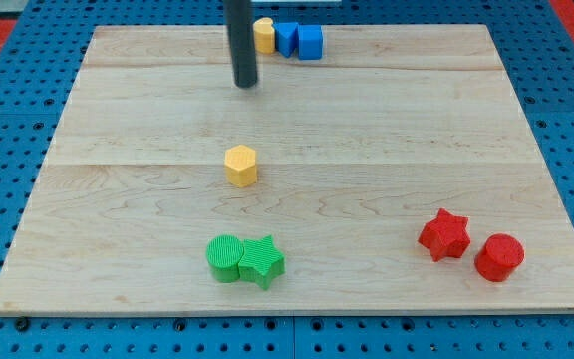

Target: Slide yellow hexagon towards center left

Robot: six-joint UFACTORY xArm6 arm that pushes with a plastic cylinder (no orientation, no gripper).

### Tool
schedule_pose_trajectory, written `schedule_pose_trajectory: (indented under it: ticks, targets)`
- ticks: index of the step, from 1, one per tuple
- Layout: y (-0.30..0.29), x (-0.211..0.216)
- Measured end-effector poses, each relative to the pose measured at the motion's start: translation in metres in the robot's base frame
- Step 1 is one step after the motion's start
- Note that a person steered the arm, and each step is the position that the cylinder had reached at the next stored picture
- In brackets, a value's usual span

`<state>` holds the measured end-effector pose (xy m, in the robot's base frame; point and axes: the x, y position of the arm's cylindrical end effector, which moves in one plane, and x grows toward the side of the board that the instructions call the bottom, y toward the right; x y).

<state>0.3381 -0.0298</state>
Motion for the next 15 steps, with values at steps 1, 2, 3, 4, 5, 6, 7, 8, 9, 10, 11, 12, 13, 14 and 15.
schedule_pose_trajectory:
  ticks: [1,2,3,4,5,6,7,8,9,10,11,12,13,14,15]
  targets:
    - [0.043,0.071]
    - [0.029,0.144]
    - [-0.038,0.138]
    - [-0.092,0.117]
    - [-0.037,0.14]
    - [-0.016,0.147]
    - [0.019,0.117]
    - [-0.035,0.075]
    - [-0.037,0.099]
    - [-0.01,0.128]
    - [-0.06,0.13]
    - [-0.066,0.074]
    - [-0.078,0.075]
    - [-0.066,0.111]
    - [-0.115,0.093]
